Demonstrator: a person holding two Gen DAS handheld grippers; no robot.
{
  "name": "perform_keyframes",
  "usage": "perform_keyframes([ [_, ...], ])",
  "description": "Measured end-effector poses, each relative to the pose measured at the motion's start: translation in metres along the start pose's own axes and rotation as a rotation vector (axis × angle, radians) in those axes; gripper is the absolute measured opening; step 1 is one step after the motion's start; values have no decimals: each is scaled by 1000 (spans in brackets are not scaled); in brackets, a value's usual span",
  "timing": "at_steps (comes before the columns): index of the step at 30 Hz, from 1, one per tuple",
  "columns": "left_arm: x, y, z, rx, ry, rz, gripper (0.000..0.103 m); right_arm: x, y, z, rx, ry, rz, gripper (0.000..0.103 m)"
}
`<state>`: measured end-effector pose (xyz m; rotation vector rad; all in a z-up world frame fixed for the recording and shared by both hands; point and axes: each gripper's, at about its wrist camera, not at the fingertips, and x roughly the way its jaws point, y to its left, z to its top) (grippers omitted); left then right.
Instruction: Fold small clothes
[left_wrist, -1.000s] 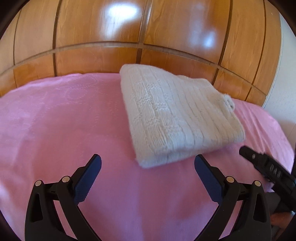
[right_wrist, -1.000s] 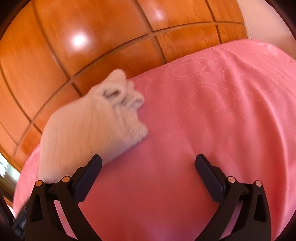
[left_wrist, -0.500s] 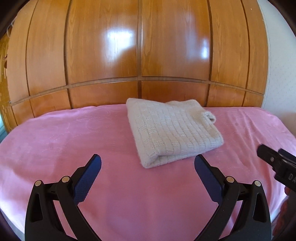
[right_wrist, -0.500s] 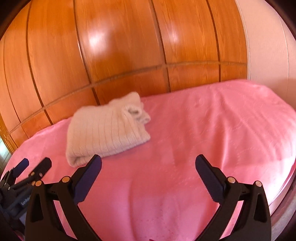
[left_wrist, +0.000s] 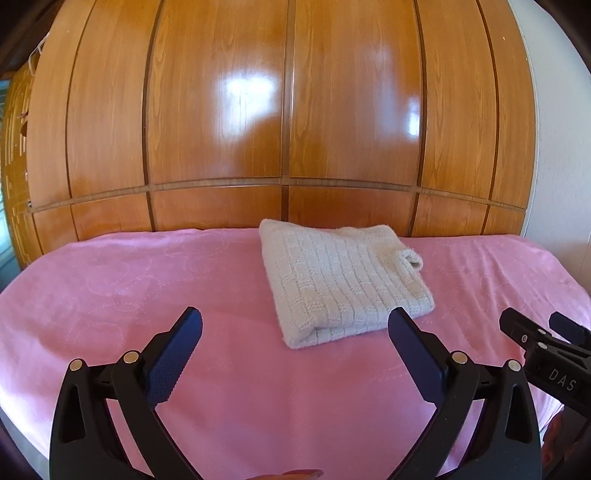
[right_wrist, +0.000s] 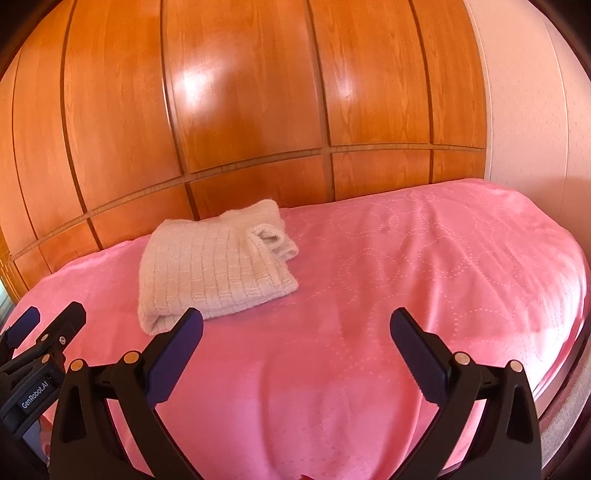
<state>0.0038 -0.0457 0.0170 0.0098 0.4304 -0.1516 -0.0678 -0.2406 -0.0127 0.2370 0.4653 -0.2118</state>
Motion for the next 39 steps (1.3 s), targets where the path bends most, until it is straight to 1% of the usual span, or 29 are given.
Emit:
perform_keyframes([
  [7, 1, 6, 4, -46, 15, 1, 100, 0, -1, -1, 2, 6, 1, 101],
  [39, 1, 0, 0, -56, 35, 1, 100, 5, 2, -6, -1, 30, 8, 101],
])
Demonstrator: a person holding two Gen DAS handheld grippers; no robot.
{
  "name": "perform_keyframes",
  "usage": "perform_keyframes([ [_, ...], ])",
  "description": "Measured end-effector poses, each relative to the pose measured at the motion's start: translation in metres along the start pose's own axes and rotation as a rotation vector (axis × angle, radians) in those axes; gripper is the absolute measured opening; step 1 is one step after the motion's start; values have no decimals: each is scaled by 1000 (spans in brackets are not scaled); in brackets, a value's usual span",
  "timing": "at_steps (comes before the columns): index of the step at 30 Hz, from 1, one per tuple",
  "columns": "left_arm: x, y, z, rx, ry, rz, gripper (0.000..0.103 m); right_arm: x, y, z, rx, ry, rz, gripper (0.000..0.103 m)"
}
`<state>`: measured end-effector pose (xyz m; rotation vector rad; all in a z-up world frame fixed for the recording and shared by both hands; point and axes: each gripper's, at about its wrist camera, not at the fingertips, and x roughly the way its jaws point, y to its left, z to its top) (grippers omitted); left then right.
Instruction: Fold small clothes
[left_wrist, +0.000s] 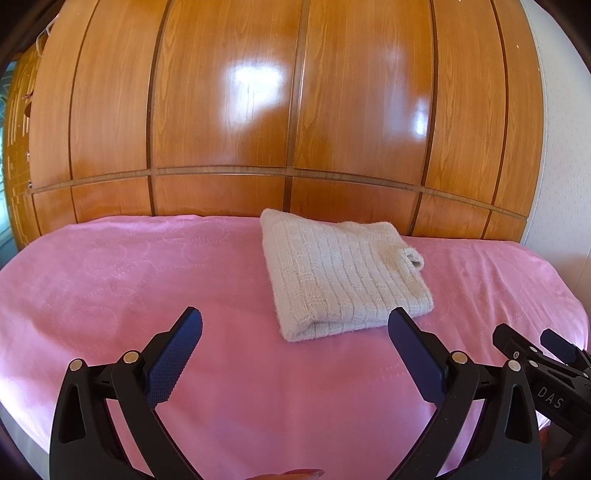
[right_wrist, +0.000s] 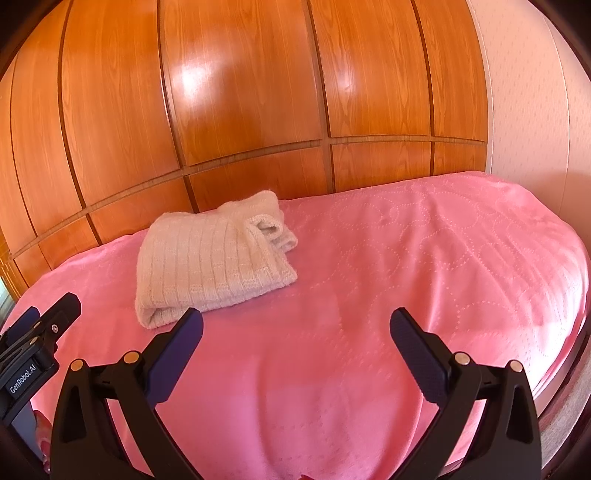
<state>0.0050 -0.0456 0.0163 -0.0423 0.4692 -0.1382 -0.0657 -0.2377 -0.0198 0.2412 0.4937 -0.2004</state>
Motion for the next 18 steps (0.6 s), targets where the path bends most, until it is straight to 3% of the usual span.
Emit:
perform_keyframes([
  [18, -2, -4, -4, -10, 8, 2, 100, 3, 2, -2, 11, 8, 1, 101],
])
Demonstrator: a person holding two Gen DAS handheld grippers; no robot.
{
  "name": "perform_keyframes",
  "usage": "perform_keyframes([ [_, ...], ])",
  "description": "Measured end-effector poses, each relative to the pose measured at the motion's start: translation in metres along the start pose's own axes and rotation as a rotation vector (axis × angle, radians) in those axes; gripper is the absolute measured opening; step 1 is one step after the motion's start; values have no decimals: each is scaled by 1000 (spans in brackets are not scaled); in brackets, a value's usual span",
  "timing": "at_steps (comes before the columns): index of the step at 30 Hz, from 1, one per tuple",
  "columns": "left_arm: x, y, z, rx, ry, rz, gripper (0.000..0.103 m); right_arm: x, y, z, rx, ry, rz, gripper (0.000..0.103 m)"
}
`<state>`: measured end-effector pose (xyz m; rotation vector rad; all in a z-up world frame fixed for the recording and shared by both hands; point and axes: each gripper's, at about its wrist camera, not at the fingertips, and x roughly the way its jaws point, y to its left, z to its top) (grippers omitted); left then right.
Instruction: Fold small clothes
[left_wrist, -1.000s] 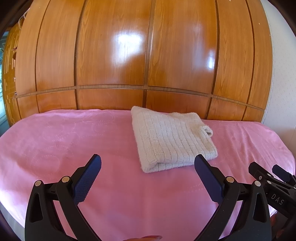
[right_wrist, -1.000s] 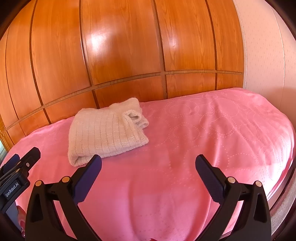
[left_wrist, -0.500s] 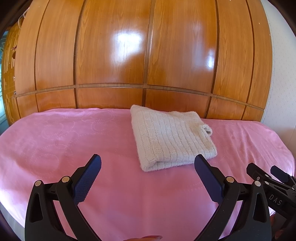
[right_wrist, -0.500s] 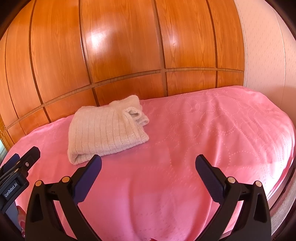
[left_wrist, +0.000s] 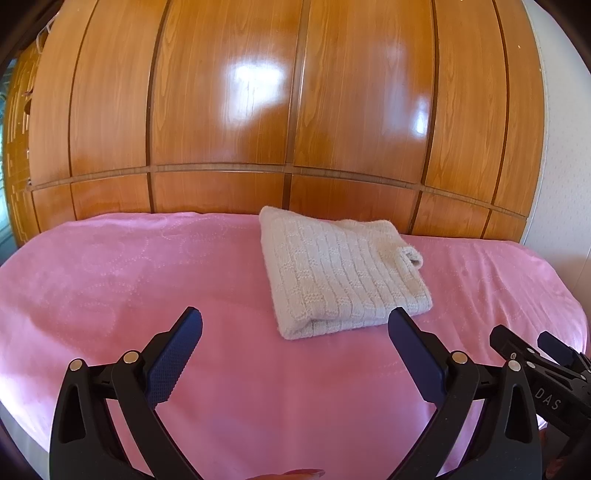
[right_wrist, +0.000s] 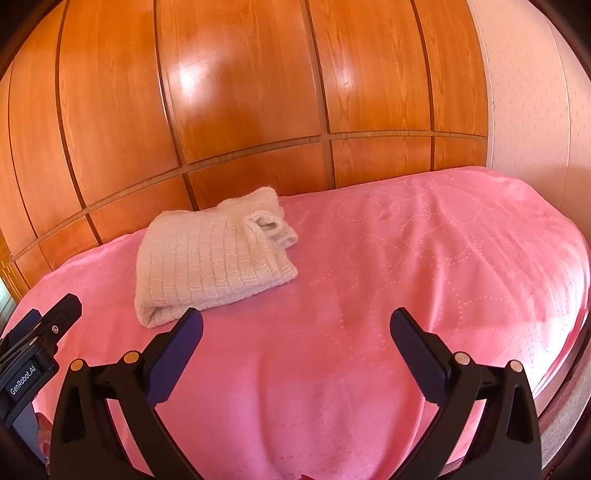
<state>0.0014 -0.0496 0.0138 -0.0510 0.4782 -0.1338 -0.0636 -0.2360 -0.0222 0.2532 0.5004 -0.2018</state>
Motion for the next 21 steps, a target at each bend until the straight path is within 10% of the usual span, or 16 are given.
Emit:
perform_keyframes([
  [21, 7, 1, -1, -2, 38, 18, 100, 1, 2, -2, 6, 12, -5, 101],
])
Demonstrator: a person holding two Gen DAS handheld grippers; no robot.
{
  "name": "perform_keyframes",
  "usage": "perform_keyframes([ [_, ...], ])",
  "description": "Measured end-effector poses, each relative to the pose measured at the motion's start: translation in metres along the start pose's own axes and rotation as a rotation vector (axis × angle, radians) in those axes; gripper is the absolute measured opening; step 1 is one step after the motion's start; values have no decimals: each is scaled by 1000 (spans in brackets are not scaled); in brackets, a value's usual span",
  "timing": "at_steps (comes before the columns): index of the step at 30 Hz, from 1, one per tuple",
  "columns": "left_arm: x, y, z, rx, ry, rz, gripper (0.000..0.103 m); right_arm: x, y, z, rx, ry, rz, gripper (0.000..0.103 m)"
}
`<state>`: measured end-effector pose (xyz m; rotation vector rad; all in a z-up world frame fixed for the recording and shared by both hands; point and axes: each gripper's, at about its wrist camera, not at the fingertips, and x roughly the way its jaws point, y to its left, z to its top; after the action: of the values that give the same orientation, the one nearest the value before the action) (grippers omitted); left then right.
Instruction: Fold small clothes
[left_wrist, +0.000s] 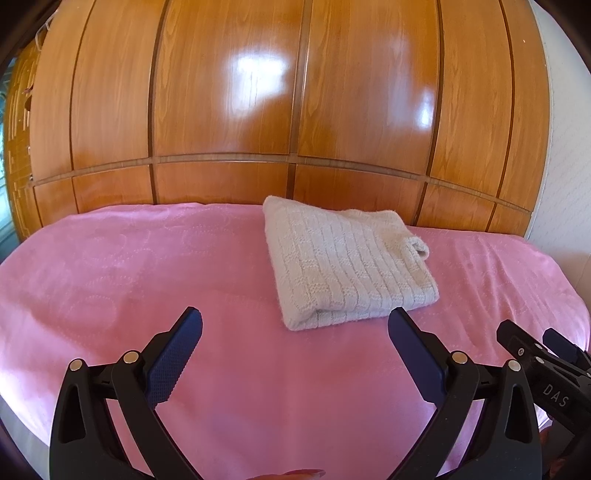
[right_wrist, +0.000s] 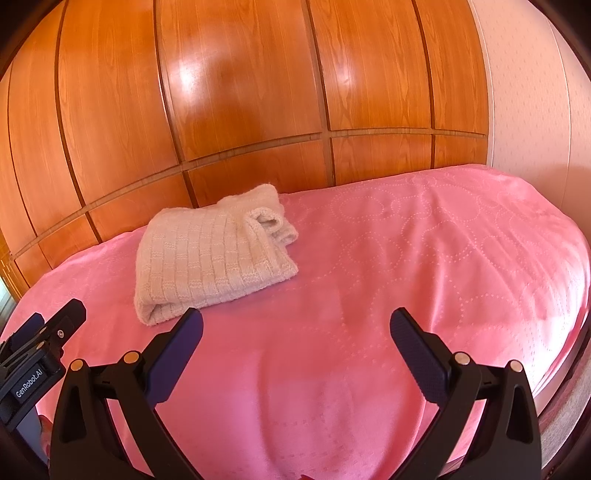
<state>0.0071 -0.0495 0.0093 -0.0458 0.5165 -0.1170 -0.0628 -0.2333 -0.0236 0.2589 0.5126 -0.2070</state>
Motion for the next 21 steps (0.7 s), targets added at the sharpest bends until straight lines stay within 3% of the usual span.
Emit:
perform_keyframes([
  [21, 8, 2, -4, 19, 44, 5, 100, 5, 1, -4, 3, 17, -6, 101],
])
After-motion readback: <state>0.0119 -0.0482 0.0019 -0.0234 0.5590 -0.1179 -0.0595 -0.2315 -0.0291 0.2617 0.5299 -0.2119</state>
